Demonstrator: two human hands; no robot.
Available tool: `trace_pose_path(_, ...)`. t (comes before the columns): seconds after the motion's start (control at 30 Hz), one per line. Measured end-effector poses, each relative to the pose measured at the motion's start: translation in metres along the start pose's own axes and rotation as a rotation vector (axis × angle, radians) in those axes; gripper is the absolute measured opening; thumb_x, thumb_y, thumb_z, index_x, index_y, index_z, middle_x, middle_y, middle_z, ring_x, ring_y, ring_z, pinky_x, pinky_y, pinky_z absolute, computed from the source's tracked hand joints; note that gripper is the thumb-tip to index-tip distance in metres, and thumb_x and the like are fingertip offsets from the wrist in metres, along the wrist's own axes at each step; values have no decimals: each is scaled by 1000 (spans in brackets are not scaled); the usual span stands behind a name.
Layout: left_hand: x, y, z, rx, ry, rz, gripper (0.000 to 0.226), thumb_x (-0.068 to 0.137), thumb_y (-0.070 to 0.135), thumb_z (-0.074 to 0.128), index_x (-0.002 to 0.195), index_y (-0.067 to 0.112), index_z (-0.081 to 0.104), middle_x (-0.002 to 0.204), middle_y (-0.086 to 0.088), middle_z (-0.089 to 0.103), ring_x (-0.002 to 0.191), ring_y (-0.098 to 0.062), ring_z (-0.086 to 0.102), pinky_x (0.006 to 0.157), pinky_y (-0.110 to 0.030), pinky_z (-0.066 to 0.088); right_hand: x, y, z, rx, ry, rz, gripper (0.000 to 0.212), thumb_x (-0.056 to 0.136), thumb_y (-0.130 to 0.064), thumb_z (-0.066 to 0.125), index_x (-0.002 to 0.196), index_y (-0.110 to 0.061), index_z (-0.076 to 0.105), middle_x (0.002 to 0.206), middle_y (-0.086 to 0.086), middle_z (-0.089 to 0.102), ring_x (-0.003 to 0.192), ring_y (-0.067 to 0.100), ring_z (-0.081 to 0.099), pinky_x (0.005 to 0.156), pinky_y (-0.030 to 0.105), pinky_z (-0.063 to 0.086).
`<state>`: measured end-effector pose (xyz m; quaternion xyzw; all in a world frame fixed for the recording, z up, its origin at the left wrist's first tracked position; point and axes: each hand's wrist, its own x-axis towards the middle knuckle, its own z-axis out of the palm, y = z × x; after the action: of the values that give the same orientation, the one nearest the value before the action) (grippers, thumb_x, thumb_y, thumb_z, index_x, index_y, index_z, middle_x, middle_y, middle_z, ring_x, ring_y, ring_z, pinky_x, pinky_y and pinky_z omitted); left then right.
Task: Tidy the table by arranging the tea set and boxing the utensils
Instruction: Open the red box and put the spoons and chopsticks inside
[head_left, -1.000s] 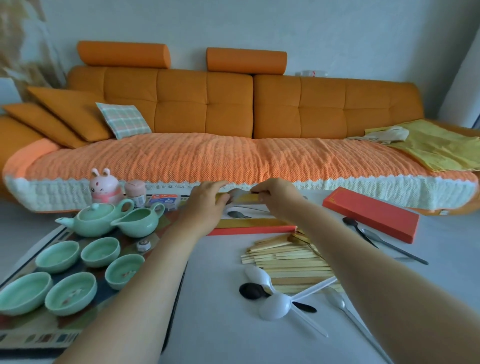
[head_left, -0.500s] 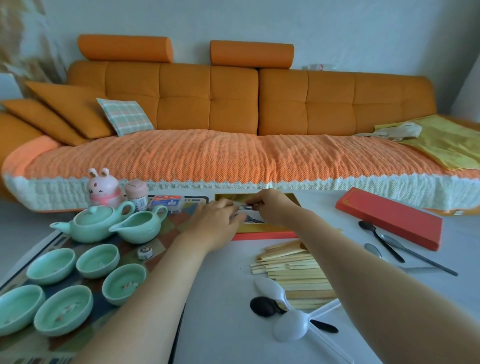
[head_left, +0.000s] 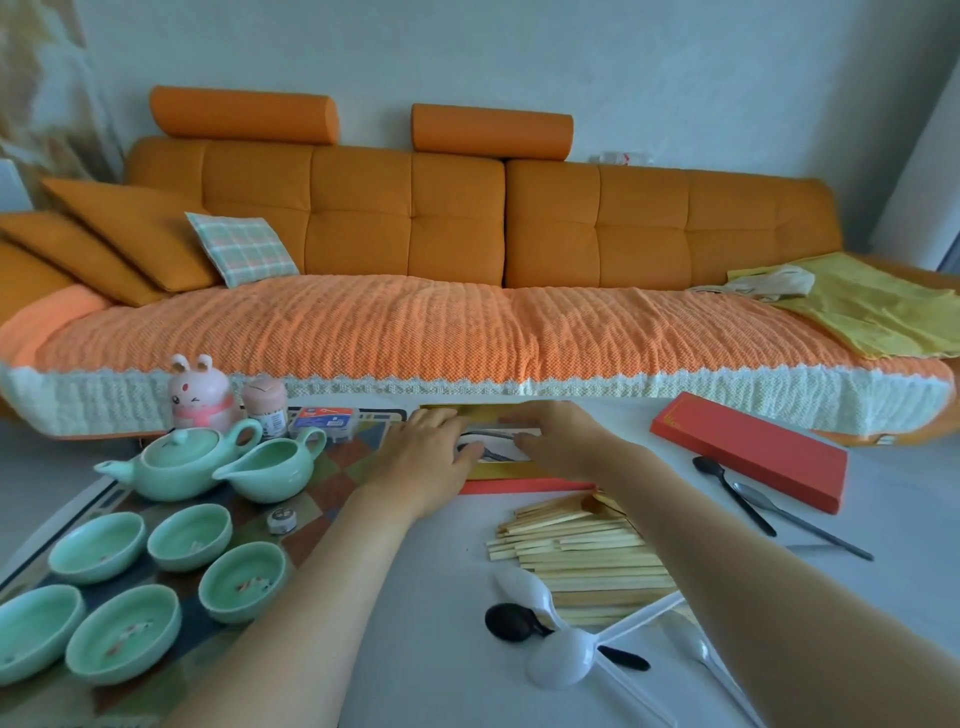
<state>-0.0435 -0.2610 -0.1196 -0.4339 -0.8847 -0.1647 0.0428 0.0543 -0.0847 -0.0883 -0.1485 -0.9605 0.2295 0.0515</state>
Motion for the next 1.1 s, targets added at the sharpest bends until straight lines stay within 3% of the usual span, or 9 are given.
trace_pose_path(0.07,-4,7,-4,-10,107,48,46,100,45,40,137,21,52,135,5,49,128,-18,39,107,-40,35,-8,-1,-9,15,83,-48,34,94,-17,51,121,-30,66,122,-10,62,97,9,61,83,23,51)
trace_pose_path(0.17,-12,25,-9,-53,200,99,29,98,34,48,120,21,61,116,5,53,112,-17,47,94,-34,40,-28,-7,-21,-24,88,-88,32,92,-11,51,105,-30,73,91,-21,59,83,-2,55,73,13,40)
trace_pose_path(0.33,-31,54,-8,-173,83,159,20,96,28,53,100,25,72,97,13,56,97,-10,57,75,-26,45,-72,-7,-26,-151,-32,-88,30,88,-12,53,100,-29,76,87,-20,60,84,2,56,71,5,37)
trace_pose_path(0.5,-47,69,5,-107,0,206,24,96,44,54,110,35,71,104,12,57,98,-10,54,72,-27,44,-99,2,-17,-221,-73,-31,35,89,-16,49,105,-36,72,106,-16,67,94,7,62,85,27,55)
trace_pose_path(0.63,-56,72,12,3,-6,216,26,98,36,54,119,37,69,95,11,51,97,-15,50,71,-28,38,-105,11,-1,-296,-40,-42,37,94,-15,50,124,-33,64,128,-11,58,109,12,58,90,26,50)
trace_pose_path(0.77,-56,69,15,-7,0,169,29,96,20,57,119,34,70,106,8,59,102,-18,58,73,-28,45,-107,15,8,-303,-34,-74,38,98,-14,46,127,-33,63,128,-7,55,109,17,57,89,35,52)
trace_pose_path(0.83,-56,65,15,-25,4,158,31,96,16,55,119,32,70,105,7,59,100,-19,59,71,-26,41,-106,16,11,-301,-22,-97,38,98,-14,46,128,-32,62,127,-5,54,109,18,56,89,37,52)
trace_pose_path(1.1,-59,38,-15,-41,105,83,23,102,17,44,114,21,65,113,6,56,97,-14,56,77,-30,46,-97,21,15,-259,42,-119,42,98,-21,48,138,-34,52,139,-5,49,122,22,52,97,42,49)
